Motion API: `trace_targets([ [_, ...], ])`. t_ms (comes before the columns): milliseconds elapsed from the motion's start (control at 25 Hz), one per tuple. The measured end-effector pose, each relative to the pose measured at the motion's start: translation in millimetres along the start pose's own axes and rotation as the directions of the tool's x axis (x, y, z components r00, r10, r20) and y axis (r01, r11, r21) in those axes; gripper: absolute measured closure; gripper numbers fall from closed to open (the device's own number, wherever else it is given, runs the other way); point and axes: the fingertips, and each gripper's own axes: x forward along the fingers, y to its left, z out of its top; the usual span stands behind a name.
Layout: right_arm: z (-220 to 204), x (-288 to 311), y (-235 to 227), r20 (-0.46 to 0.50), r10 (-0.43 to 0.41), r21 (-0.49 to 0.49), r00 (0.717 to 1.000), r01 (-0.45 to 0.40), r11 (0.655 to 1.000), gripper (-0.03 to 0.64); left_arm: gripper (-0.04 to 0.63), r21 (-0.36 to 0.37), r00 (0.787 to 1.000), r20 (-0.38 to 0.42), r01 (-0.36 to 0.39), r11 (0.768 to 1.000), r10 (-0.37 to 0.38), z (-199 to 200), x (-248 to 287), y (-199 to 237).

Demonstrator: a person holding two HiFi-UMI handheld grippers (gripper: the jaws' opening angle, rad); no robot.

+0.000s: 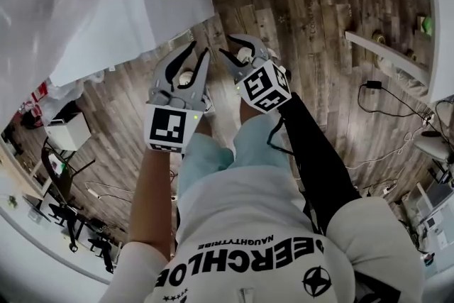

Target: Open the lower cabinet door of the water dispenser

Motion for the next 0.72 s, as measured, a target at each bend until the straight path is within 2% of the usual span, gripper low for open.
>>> trace_targets([
  [280, -30, 42, -3, -0.044, 0.007, -0.037, 0.999, -0.008, 0.999, 0.482, 0.499, -0.013, 0.997, -0.071, 0.037, 0.999, -0.037, -50, 22, 5],
  [400, -45, 57, -4, -0.072, -0.002, -0.073, 0.997, -0.004, 0.997, 0.477, 0.497, -0.027, 0.996, -0.085, 0.029, 0.999, -0.031, -67, 26, 10],
  [480, -53, 67, -4, -0.086, 0.001, -0.093, 0.996, -0.009, 0.996, 0.474, 0.441, -0.031, 0.995, -0.095, 0.019, 0.999, -0.022, -79, 27, 12],
  [720, -71, 96, -7, -0.117, 0.015, -0.119, 0.993, -0.029, 0.992, 0.462, 0.440, -0.029, 0.993, -0.120, 0.002, 1.000, -0.006, -105, 37, 18],
])
